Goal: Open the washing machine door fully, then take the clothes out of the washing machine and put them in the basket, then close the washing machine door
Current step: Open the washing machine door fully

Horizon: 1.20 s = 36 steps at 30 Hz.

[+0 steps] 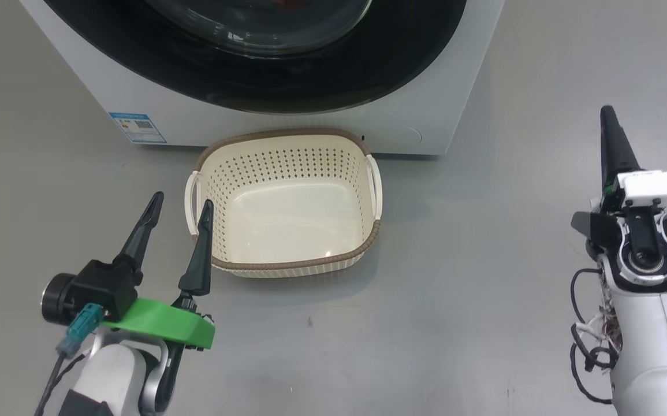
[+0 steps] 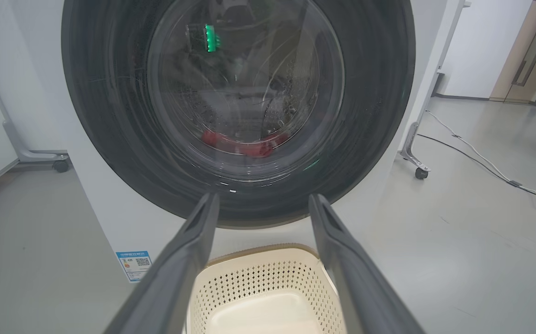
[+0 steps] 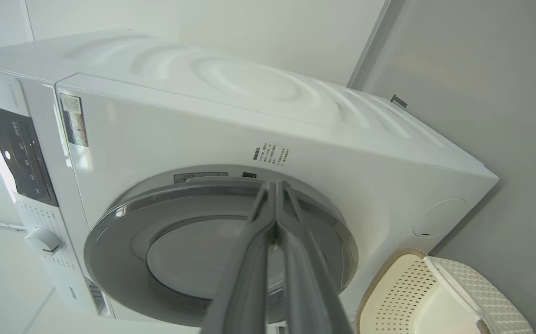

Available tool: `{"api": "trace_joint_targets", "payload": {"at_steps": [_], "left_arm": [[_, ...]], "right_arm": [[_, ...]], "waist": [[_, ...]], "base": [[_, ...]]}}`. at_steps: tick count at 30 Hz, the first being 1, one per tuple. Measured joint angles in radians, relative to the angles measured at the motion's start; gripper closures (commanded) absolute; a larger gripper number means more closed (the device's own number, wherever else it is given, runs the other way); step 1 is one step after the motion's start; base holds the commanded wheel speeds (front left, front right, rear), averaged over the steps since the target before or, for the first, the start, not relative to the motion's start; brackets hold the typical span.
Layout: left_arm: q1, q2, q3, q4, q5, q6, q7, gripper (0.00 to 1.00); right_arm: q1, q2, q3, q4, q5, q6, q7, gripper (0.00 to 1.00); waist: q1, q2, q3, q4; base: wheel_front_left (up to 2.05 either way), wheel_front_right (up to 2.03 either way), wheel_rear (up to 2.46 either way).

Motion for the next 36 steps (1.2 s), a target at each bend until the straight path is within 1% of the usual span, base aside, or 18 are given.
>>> {"api": "trace_joint_targets", "payload": {"at_steps": [6, 11, 13, 15, 20, 24, 26, 29, 36], "left_arm": [[-0.043, -0.018, -0.009, -0.018, 0.005, -0.017, 0.0, 0.0], [-0.069, -0.027, -0.02, -0.027, 0.012, -0.027, 0.0, 0.0], [-0.078, -0.03, -0.025, -0.028, 0.013, -0.034, 0.0, 0.0], [-0.085, -0.031, -0.029, -0.028, 0.021, -0.035, 0.0, 0.0], [-0.091, -0.037, -0.036, -0.024, 0.021, -0.044, 0.0, 0.0], [-0.105, -0.047, -0.046, -0.023, 0.021, -0.051, 0.0, 0.0], [-0.116, -0.051, -0.053, -0.023, 0.024, -0.053, 0.0, 0.0], [-0.126, -0.052, -0.054, -0.023, 0.028, -0.059, 0.0, 0.0], [-0.153, -0.062, -0.059, -0.026, 0.031, -0.061, 0.0, 0.0]], "right_arm": [[-0.116, -0.007, -0.019, 0.022, 0.021, -0.026, 0.056, 1.0], [-0.212, -0.044, -0.031, 0.047, 0.043, -0.052, 0.095, 1.0], [-0.248, -0.061, -0.031, 0.057, 0.044, -0.057, 0.115, 1.0], [-0.287, -0.067, -0.031, 0.068, 0.057, -0.067, 0.136, 1.0], [-0.366, -0.091, -0.01, 0.103, 0.06, -0.08, 0.18, 1.0], [-0.428, -0.105, 0.003, 0.125, 0.06, -0.103, 0.21, 1.0], [-0.46, -0.115, 0.016, 0.139, 0.053, -0.105, 0.223, 1.0], [-0.507, -0.122, 0.032, 0.154, 0.048, -0.121, 0.242, 1.0], [-0.626, -0.126, 0.052, 0.197, 0.047, -0.141, 0.285, 1.0]], "waist": [[0.0, 0.0, 0.058, 0.02], [0.0, 0.0, 0.101, 0.041], [0.0, 0.0, 0.116, 0.051], [0.0, 0.0, 0.13, 0.061], [0.0, 0.0, 0.156, 0.087], [0.0, 0.0, 0.176, 0.104], [0.0, 0.0, 0.185, 0.113], [0.0, 0.0, 0.2, 0.123], [0.0, 0.0, 0.244, 0.144]], "base": [[0.0, 0.0, 0.0], [0.0, 0.0, 0.0], [0.0, 0.0, 0.0], [0.0, 0.0, 0.0], [0.0, 0.0, 0.0], [0.0, 0.0, 0.0], [0.0, 0.0, 0.0], [0.0, 0.0, 0.0], [0.0, 0.0, 0.0]]}}
